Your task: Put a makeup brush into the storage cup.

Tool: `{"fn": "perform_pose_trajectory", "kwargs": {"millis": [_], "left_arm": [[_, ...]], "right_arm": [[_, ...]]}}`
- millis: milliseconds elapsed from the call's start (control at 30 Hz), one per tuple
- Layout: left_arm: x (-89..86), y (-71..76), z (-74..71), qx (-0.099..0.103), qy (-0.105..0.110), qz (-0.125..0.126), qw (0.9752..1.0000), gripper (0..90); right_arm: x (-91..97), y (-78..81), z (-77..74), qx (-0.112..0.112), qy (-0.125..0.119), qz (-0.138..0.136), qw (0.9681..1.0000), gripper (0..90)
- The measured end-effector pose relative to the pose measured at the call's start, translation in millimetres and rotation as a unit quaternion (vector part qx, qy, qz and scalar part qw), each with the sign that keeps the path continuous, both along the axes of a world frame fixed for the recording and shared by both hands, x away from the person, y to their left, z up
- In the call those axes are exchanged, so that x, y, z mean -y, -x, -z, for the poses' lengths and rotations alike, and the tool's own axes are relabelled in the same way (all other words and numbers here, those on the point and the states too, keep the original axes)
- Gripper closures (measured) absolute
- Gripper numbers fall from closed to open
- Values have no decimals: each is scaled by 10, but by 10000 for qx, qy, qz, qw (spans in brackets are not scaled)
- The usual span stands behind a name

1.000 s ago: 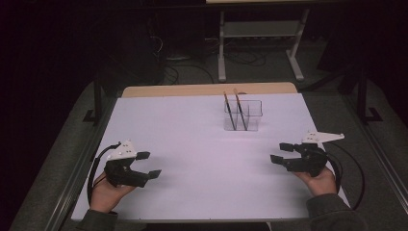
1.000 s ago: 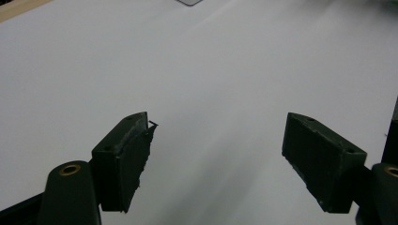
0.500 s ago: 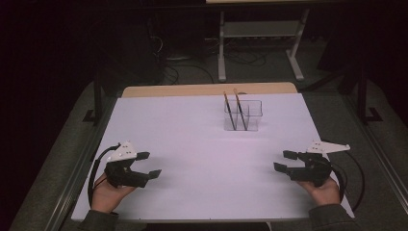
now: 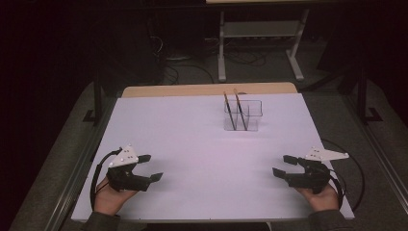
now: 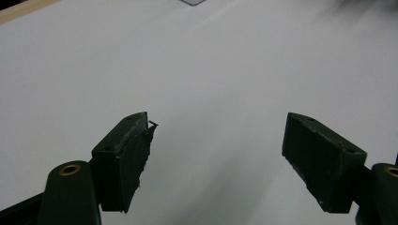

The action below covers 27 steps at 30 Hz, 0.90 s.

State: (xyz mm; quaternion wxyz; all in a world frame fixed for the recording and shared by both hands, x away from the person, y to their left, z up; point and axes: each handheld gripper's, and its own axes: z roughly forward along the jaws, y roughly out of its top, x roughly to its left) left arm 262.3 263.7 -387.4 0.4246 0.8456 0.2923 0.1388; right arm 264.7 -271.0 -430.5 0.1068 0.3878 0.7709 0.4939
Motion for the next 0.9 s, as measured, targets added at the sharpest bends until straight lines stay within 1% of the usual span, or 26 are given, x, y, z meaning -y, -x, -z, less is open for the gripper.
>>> {"fn": "perform_pose_trajectory", "kwargs": {"millis": [33,67,133,167,267,300,333,467,533,567,600,633,700,733,767,800,867,900], "left_arm": [[4,14,13,-15,17,-25,10000,231],[1,20,22,22,-9,-19,10000,231],[3,41,54,-19,95,-54,9999,230],[-1,46,70,-43,102,-22,9999,227],[4,74,109,-88,55,23,9999,209],[3,79,114,-71,32,49,10000,207],[4,95,119,-101,53,24,9999,204],[-16,127,134,-58,52,31,10000,187],[-28,137,149,-64,61,45,10000,182],[-31,144,157,-99,83,17,9999,182],[-41,143,162,-92,80,31,9999,183],[-42,148,170,-118,159,11,9998,182],[-56,137,171,-103,152,20,9998,182],[-55,135,176,-128,191,6,9997,181],[-54,136,179,-133,187,10,9997,181],[-49,132,181,-104,123,51,9999,180],[-34,131,188,-129,77,60,9999,181],[-33,126,193,-120,96,62,9999,181]], "right_arm": [[-4,6,2,2,0,2,10000,263],[-9,11,4,10,-8,16,10000,261],[-14,18,7,62,10,10,10000,253],[-19,25,7,54,10,24,10000,249],[-31,35,14,60,10,23,10000,237],[-34,43,13,64,2,27,10000,235],[-35,49,11,81,-3,29,10000,235],[-29,67,10,155,-8,58,9999,221],[-26,77,10,155,-20,87,9998,211],[-24,82,11,164,-34,111,9998,209],[-19,84,13,197,-48,111,9997,209],[-17,89,13,197,-60,119,9997,208],[-13,100,12,208,-58,148,9997,203],[-11,104,9,223,-67,151,9996,203],[-7,107,8,249,-49,147,9996,202],[-8,110,7,249,-51,161,9995,202],[-5,110,8,270,-52,163,9995,200],[-4,106,9,278,-51,170,9995,195]]}}
